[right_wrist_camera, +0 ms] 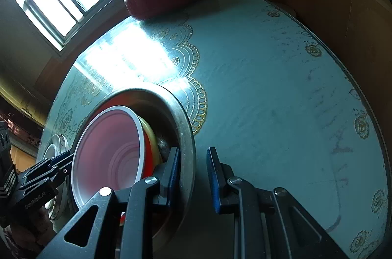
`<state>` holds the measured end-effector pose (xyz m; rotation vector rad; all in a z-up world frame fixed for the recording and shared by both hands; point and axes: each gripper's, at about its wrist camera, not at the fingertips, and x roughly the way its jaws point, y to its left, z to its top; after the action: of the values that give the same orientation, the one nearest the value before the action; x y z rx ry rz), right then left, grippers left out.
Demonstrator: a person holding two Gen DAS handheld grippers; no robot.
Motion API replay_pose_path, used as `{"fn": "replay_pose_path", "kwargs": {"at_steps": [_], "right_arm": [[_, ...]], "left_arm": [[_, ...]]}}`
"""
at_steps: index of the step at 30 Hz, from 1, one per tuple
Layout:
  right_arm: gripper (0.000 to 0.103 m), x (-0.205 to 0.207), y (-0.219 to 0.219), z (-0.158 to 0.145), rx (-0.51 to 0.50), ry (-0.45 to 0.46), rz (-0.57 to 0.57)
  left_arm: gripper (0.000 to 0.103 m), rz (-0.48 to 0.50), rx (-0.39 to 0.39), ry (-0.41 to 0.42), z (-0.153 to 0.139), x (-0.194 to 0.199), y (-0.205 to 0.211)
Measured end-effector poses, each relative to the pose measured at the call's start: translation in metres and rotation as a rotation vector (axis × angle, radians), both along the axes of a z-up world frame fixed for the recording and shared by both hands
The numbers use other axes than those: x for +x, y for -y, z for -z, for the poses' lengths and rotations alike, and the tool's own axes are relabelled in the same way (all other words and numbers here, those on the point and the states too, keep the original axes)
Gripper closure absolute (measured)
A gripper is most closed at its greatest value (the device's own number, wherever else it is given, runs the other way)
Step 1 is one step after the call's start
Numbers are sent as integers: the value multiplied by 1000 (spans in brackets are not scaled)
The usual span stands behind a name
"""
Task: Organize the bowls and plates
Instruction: 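Move the right gripper to the steel basin rim and grasp it, then lift the steel basin with nested bowls and carry it toward the plate stack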
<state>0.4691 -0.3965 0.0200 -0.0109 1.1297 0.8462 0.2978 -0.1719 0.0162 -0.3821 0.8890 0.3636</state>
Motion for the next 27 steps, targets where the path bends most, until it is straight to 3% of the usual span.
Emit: {"fn": "replay_pose_path", "kwargs": {"at_steps": [13,22,27], "right_arm": [[79,-16,2,-4,-62,70,28],[79,-18,13,-2,-13,5,65],[79,-22,15,-3,0,6,68]], "left_arm": [[71,-13,-32,6,3,2,-5],[72,14,-123,29,6,-2,-12],[78,53,-113,38,4,-3,-7]]}}
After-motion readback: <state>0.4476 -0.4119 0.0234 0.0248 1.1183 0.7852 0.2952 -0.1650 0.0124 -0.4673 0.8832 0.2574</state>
